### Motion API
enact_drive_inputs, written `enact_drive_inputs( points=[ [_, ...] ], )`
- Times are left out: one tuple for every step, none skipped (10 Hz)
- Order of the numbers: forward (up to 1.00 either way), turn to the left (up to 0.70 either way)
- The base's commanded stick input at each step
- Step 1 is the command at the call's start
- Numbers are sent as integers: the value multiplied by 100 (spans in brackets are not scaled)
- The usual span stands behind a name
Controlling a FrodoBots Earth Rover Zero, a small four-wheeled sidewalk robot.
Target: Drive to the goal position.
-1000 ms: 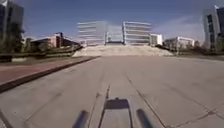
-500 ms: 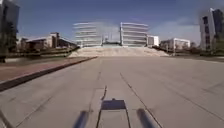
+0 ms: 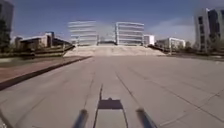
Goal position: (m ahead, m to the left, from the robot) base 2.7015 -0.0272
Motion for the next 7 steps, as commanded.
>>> enact_drive_inputs(
  points=[
    [70, 0],
    [70, 0],
    [70, 0],
    [70, 14],
    [70, 14],
    [70, 14],
    [70, 14]
  ],
)
